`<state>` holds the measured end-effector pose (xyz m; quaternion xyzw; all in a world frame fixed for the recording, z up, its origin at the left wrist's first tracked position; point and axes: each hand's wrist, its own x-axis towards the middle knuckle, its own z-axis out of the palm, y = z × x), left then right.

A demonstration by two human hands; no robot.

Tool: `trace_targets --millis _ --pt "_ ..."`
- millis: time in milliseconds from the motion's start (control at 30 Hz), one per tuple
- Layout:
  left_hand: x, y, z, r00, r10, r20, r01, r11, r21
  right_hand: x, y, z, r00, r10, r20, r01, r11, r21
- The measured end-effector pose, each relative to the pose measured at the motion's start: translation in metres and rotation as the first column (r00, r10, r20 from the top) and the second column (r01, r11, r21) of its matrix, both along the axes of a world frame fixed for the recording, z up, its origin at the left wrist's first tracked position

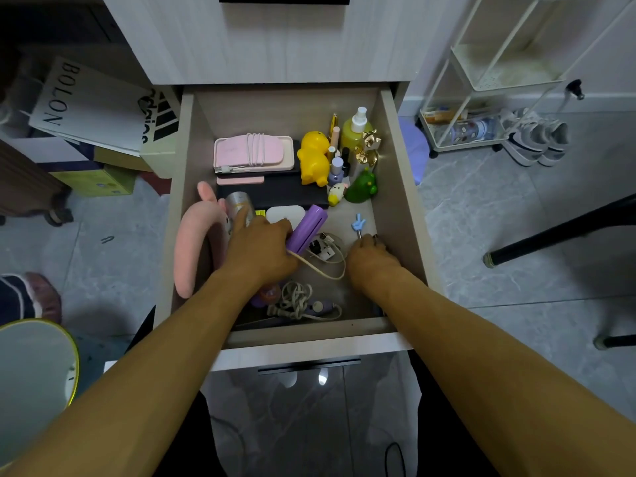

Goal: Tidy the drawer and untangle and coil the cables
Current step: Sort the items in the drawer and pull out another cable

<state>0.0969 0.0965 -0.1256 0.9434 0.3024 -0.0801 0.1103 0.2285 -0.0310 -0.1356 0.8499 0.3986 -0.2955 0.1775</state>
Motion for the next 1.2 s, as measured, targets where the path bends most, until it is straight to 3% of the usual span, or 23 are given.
trace_targets --millis 67,133,167,233,300,367,400,533,867,933,1100,1200 --pt "-0.001 -0.001 0.000 1.000 -0.007 -0.008 0.007 1.000 -0.002 0.001 -0.001 0.006 1.000 -0.003 -0.005 0.003 1.000 0.030" --pt "-0.003 -0.002 0.001 1.000 -0.012 0.011 0.012 1.000 -0.008 0.006 0.000 0.013 0.998 -0.052 -0.025 0.056 0.978 0.200" --pt "-0.004 -0.002 0.003 1.000 -0.012 0.027 0.012 1.000 -0.022 0.010 0.001 0.016 0.992 -0.102 -0.076 0.122 0.929 0.349" --pt "-0.006 0.000 0.007 0.998 -0.011 0.062 0.016 0.997 -0.081 0.011 0.000 0.020 0.914 -0.208 -0.349 0.386 0.714 0.585" --pt "-0.009 0.002 0.011 0.994 -0.022 0.104 0.037 0.989 -0.145 0.007 -0.001 0.025 0.719 -0.194 -0.667 0.655 0.510 0.558" --pt "-0.011 0.004 0.014 0.987 -0.033 0.155 0.062 0.981 -0.185 0.004 -0.001 0.028 0.579 -0.149 -0.801 0.743 0.501 0.444" --pt "-0.012 0.003 0.015 0.985 -0.033 0.172 0.069 0.976 -0.204 0.004 -0.002 0.031 0.559 -0.123 -0.820 0.737 0.526 0.423" --pt "-0.013 -0.005 0.018 0.987 -0.048 0.150 0.088 0.957 -0.276 0.001 -0.001 0.032 0.568 -0.043 -0.822 0.717 0.516 0.469" --pt "-0.034 -0.005 0.036 0.984 0.056 0.168 -0.021 0.979 -0.204 0.004 0.006 0.055 0.750 -0.126 -0.650 0.662 0.135 0.737" --pt "-0.035 -0.010 0.041 0.980 0.090 0.176 -0.055 0.979 -0.197 0.005 0.011 0.058 0.807 -0.128 -0.576 0.590 0.179 0.787" --pt "-0.045 -0.014 0.051 0.988 0.092 0.125 -0.082 0.993 -0.082 -0.005 0.036 0.043 0.888 -0.074 -0.453 0.427 0.494 0.757" --pt "-0.051 -0.018 0.058 0.994 0.038 0.103 -0.034 0.999 -0.036 -0.010 0.050 0.032 0.885 -0.092 -0.457 0.430 0.537 0.725"
